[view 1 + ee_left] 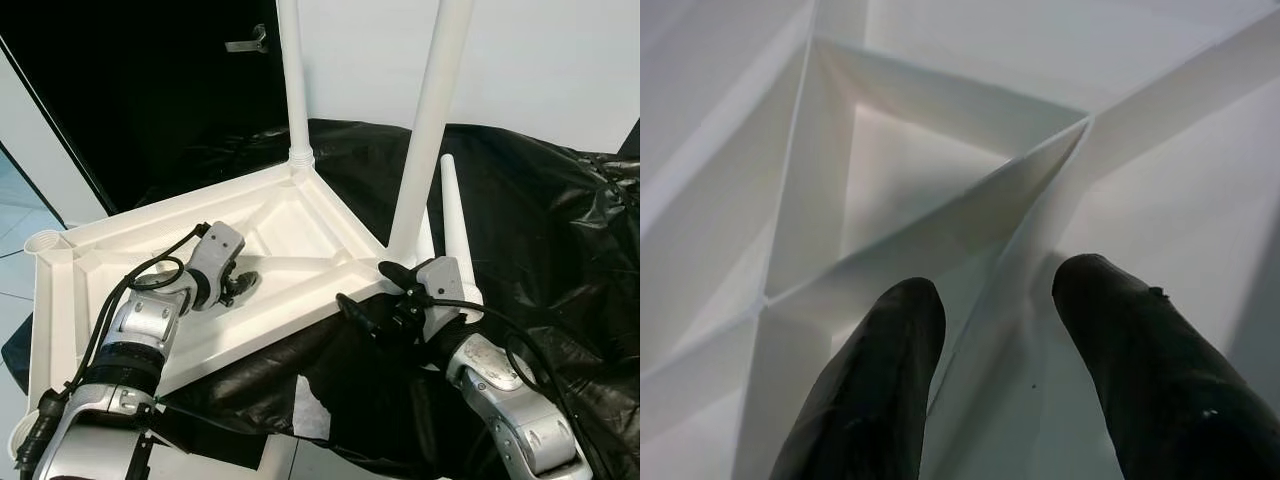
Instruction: Building children table
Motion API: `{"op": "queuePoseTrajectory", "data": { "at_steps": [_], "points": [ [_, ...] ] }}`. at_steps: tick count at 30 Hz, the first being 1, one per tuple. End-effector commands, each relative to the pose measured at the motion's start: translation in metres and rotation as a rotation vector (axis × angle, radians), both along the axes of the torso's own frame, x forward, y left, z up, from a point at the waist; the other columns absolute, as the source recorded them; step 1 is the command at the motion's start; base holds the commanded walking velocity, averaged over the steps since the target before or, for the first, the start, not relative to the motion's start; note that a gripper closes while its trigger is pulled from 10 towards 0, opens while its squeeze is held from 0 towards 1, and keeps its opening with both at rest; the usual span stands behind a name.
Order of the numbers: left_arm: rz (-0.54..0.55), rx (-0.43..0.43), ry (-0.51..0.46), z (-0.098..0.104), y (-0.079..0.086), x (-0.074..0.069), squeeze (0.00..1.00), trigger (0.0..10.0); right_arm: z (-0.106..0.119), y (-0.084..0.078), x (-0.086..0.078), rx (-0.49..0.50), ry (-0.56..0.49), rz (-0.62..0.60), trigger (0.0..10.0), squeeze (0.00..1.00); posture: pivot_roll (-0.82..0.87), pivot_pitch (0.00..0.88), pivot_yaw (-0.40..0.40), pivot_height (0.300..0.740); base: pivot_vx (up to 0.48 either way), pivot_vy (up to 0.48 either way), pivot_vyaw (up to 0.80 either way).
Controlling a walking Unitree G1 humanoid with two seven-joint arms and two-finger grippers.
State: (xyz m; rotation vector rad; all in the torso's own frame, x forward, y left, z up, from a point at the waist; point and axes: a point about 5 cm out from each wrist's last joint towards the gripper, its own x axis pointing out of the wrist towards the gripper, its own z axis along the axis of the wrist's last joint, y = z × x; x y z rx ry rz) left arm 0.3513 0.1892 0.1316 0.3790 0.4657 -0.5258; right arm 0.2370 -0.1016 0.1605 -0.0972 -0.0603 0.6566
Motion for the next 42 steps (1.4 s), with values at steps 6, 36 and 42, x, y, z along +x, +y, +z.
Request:
{"op": "queuePoseTrajectory", "data": {
  "at_steps": [6, 36, 42],
  "points": [
    [0.271, 0.024, 0.079, -0.009, 0.013, 0.013, 0.00, 10.0, -0.001, 0.005, -0.002, -0.002, 0.021, 0.033, 10.0, 0.00, 0.02, 0.000, 0.060, 0.740, 0.000, 0.000, 0.00],
    [0.341, -0.005, -0.138, 0.007, -0.027, 0.026, 0.00, 10.0, 0.001, 0.006, -0.002, 0.039, 0.024, -0.050, 10.0, 0.00, 0.02, 0.010, 0.082, 0.740, 0.000, 0.000, 0.00],
    [0.221, -0.173, -0.214, 0.026, -0.045, 0.025, 1.00, 10.0, 0.002, 0.007, 0.000, 0.050, 0.023, -0.065, 10.0, 0.00, 0.02, 0.011, 0.080, 0.740, 0.000, 0.000, 0.00]
  ]
}}
